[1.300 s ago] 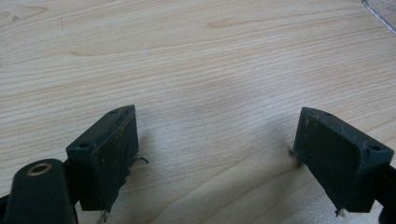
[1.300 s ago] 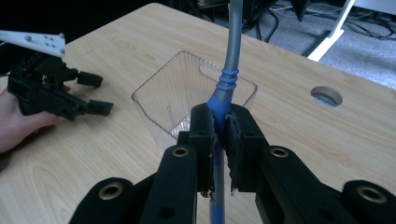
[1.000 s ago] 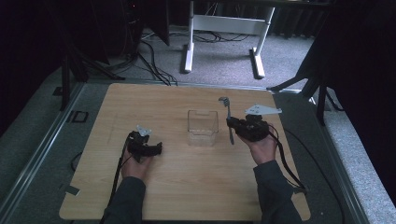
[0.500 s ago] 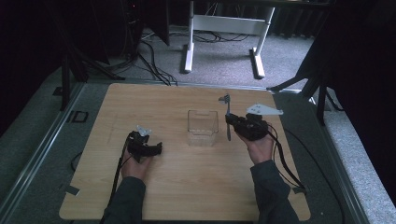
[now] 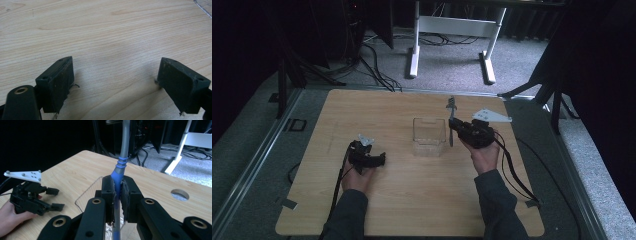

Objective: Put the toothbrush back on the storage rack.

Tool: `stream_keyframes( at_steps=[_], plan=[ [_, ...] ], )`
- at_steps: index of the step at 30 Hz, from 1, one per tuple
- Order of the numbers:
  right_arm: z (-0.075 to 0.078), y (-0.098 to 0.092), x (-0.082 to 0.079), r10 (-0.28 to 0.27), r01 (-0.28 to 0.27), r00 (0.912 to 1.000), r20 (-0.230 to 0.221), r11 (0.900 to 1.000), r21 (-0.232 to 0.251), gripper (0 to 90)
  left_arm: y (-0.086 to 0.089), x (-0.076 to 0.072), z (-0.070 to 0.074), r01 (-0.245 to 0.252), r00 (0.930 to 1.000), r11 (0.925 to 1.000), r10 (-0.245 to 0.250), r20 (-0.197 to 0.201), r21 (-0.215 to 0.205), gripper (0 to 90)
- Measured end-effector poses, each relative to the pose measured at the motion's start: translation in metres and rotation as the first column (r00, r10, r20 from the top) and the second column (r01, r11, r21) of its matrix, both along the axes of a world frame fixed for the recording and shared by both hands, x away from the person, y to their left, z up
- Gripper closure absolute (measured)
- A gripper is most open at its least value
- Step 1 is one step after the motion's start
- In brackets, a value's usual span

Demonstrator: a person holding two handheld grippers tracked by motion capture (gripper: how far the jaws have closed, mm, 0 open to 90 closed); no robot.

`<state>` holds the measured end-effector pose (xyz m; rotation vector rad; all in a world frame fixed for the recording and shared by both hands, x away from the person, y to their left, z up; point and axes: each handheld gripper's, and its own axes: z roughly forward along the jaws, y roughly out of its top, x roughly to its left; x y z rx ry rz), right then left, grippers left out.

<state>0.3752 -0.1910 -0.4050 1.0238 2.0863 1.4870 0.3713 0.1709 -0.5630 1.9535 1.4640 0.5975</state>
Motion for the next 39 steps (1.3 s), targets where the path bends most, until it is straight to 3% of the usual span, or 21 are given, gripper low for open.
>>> stream_keyframes(
  at_steps=[10,19,39],
  plan=[
    [-0.003,0.007,0.006,-0.003,0.003,0.9999,0.016,1.000,0.029,81.2,0.000,0.000,0.000,0.000,1.0000,1.0000,0.000,0.000,0.000,14.4],
    [-0.006,0.011,0.008,0.031,-0.034,0.9981,0.053,0.998,0.058,81.2,0.000,0.000,0.000,0.001,1.0000,1.0000,-0.001,0.000,0.000,14.4],
    [-0.010,0.014,0.019,0.023,-0.031,0.9980,0.058,0.990,0.134,81.3,0.000,0.000,0.000,0.001,1.0000,1.0000,-0.001,0.000,0.001,14.4]
  ],
)
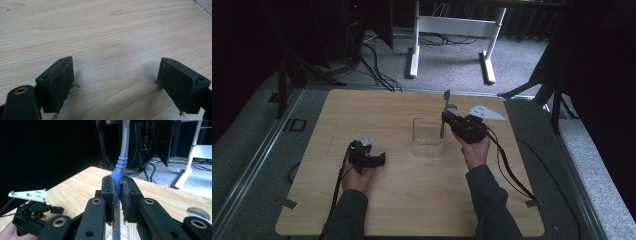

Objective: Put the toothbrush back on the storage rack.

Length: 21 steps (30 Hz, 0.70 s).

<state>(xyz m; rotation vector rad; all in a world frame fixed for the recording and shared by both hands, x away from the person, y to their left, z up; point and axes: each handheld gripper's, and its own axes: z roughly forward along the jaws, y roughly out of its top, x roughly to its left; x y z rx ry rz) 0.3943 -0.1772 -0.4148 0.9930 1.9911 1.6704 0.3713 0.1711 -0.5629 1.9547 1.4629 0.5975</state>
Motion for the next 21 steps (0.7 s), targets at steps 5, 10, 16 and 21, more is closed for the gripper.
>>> stream_keyframes(
  at_steps=[5,10,16,21],
  plan=[
    [-0.0016,0.0010,0.0029,-0.007,0.007,1.0000,-0.002,1.000,0.013,81.2,0.0000,0.0000,0.0000,0.000,1.0000,1.0000,0.000,0.000,0.000,14.4],
    [-0.0027,0.0020,0.0049,-0.012,0.012,0.9999,-0.007,0.999,0.031,81.2,0.0000,0.0000,0.0000,0.000,1.0000,1.0000,0.000,0.000,0.000,14.4],
    [-0.0041,0.0030,0.0076,-0.016,0.017,0.9998,-0.015,0.999,0.047,81.2,0.0000,0.0000,0.0000,0.000,1.0000,1.0000,0.000,0.001,-0.001,14.4],
    [-0.0049,0.0035,0.0089,-0.019,0.020,0.9997,-0.017,0.998,0.061,81.2,0.0000,0.0000,0.0000,0.000,1.0000,1.0000,0.000,0.000,0.000,14.4]
  ],
)
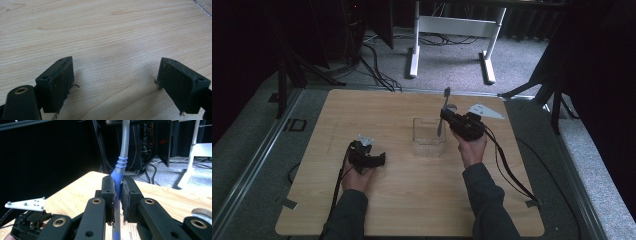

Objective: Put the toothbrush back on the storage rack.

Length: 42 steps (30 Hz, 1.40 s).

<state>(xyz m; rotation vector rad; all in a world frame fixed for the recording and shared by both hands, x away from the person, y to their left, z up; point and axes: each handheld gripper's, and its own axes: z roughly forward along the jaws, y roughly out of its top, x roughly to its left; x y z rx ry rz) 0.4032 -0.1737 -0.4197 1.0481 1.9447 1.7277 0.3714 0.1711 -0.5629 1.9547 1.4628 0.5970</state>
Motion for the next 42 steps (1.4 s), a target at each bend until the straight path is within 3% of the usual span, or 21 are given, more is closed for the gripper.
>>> stream_keyframes(
  at_steps=[19,42],
  plan=[
    [-0.005,0.005,0.003,-0.019,0.020,0.9993,-0.031,0.999,0.040,81.2,0.000,0.000,0.000,-0.001,1.0000,1.0000,0.001,0.001,0.000,14.4],
    [-0.015,0.013,0.004,-0.032,0.035,0.9982,-0.050,0.998,0.045,81.2,0.000,0.000,0.000,-0.001,1.0000,1.0000,0.001,0.002,0.000,14.4]
  ],
)
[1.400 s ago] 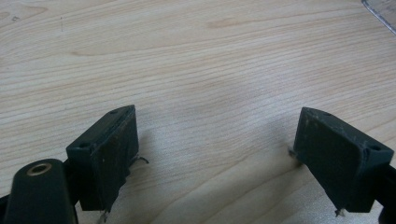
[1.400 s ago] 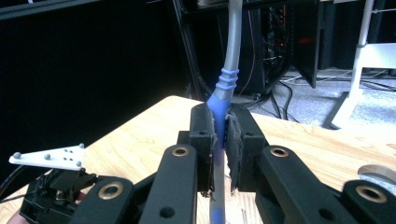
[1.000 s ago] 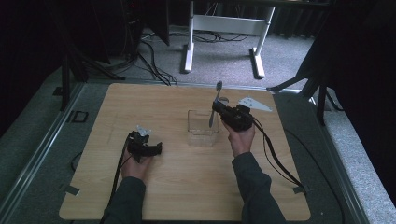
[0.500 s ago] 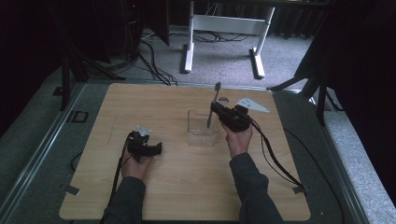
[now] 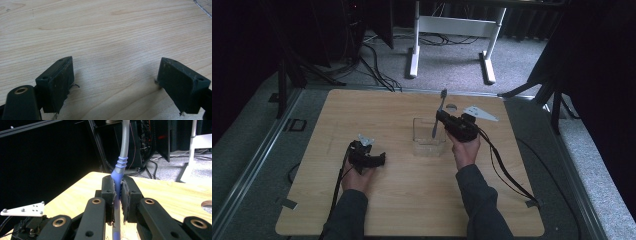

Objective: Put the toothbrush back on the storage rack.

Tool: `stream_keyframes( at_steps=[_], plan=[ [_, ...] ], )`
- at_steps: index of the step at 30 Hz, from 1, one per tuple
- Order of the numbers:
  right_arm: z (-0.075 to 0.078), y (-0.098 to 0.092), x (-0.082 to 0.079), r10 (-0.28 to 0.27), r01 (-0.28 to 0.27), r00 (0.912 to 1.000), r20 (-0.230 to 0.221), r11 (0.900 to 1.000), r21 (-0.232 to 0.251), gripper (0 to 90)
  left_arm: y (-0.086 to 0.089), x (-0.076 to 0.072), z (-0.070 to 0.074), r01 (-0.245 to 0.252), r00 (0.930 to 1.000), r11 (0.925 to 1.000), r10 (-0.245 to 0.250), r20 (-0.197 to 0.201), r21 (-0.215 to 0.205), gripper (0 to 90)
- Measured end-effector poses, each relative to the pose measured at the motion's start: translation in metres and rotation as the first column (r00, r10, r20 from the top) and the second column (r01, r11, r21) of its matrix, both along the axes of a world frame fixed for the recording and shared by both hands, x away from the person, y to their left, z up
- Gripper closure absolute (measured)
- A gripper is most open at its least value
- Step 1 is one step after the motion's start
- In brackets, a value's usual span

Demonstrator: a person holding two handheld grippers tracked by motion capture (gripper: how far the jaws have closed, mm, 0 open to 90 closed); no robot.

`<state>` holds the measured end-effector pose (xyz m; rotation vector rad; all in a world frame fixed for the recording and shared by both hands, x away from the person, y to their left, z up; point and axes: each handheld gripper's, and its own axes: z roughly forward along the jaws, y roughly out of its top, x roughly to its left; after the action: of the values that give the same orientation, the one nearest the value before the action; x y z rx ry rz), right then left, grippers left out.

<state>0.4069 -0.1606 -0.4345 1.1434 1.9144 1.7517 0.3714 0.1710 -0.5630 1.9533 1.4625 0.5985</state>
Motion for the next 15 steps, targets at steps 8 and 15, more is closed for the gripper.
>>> stream_keyframes(
  at_steps=[8,15],
  plan=[
    [-0.0041,0.0033,0.0001,-0.005,0.005,0.9999,-0.011,1.000,-0.005,81.2,0.0000,0.0000,0.0000,0.000,1.0000,1.0000,0.000,0.000,0.000,14.4],
    [-0.0074,0.0052,0.0008,-0.007,0.007,0.9998,-0.016,1.000,-0.017,81.2,0.0000,0.0000,0.0000,0.000,1.0000,1.0000,0.000,0.000,0.000,14.4]
  ],
)
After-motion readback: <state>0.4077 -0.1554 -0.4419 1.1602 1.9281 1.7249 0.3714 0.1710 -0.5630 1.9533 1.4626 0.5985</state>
